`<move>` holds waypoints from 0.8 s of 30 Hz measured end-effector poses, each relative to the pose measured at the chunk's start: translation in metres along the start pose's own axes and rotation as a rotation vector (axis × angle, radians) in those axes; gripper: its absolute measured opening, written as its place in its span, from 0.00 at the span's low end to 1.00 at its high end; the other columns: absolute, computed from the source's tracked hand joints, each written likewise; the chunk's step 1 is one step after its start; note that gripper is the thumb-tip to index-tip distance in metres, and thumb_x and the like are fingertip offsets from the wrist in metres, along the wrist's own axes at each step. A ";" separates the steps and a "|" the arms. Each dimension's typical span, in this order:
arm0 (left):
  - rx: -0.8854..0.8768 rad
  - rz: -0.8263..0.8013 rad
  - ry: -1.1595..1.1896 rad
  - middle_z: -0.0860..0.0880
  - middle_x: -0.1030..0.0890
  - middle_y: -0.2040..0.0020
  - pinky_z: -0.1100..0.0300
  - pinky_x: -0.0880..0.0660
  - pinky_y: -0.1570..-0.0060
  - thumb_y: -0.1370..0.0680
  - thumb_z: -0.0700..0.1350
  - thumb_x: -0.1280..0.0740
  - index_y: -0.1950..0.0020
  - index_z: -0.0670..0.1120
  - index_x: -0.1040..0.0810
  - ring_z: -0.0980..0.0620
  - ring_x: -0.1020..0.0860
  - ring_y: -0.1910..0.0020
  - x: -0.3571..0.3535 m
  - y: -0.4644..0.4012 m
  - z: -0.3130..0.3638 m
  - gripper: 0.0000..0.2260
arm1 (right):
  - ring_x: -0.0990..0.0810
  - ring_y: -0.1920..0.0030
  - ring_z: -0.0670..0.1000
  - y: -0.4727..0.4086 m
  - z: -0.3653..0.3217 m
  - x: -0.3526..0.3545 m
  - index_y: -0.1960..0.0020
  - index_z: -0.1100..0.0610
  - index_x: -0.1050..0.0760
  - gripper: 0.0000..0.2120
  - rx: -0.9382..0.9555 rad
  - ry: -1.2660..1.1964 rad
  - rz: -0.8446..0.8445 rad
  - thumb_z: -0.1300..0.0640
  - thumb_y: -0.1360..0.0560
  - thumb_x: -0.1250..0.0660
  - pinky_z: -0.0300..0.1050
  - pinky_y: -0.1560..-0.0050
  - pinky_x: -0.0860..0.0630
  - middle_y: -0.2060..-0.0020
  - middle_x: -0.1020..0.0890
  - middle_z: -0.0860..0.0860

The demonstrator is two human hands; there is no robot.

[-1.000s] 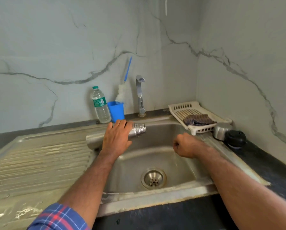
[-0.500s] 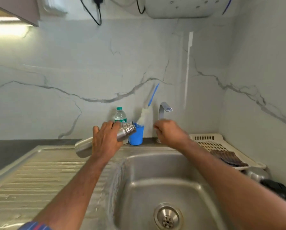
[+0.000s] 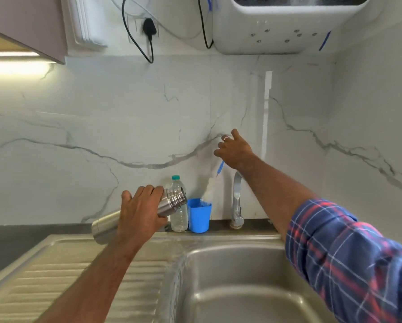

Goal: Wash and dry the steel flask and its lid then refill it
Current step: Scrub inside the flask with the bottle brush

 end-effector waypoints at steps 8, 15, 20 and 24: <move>-0.045 -0.043 -0.055 0.54 0.21 0.52 0.52 0.38 0.52 0.39 0.56 0.18 0.44 0.52 0.22 0.50 0.23 0.53 0.005 0.013 -0.003 0.27 | 0.30 0.31 0.51 -0.007 -0.019 0.002 0.34 0.47 0.25 0.14 -0.009 0.104 -0.115 0.56 0.18 0.37 0.67 0.25 0.49 0.40 0.20 0.45; -0.058 -0.052 -0.066 0.53 0.21 0.50 0.52 0.38 0.51 0.37 0.56 0.19 0.42 0.52 0.23 0.49 0.23 0.51 0.004 0.014 0.004 0.27 | 0.27 0.31 0.52 -0.004 -0.009 0.008 0.42 0.48 0.20 0.11 0.020 0.090 -0.003 0.59 0.19 0.37 0.68 0.24 0.51 0.44 0.18 0.44; -0.071 -0.063 -0.083 0.53 0.21 0.52 0.51 0.38 0.53 0.40 0.54 0.18 0.44 0.51 0.22 0.49 0.22 0.53 -0.002 0.014 0.007 0.28 | 0.25 0.35 0.52 -0.001 0.025 0.019 0.46 0.47 0.19 0.11 0.012 0.095 0.109 0.59 0.19 0.37 0.68 0.25 0.48 0.47 0.18 0.44; -0.070 -0.080 -0.093 0.52 0.21 0.52 0.50 0.38 0.52 0.39 0.53 0.18 0.43 0.51 0.22 0.49 0.23 0.53 -0.004 0.015 0.011 0.28 | 0.22 0.38 0.53 0.009 0.043 0.017 0.46 0.45 0.20 0.09 -0.005 0.048 0.140 0.57 0.19 0.36 0.66 0.26 0.45 0.50 0.18 0.43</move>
Point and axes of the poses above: each hand's wrist, its own y-axis away from the middle knuckle, its own x-axis out of the back of the hand, z = x × y, the point moved 8 cm from there along -y, towards the middle knuckle
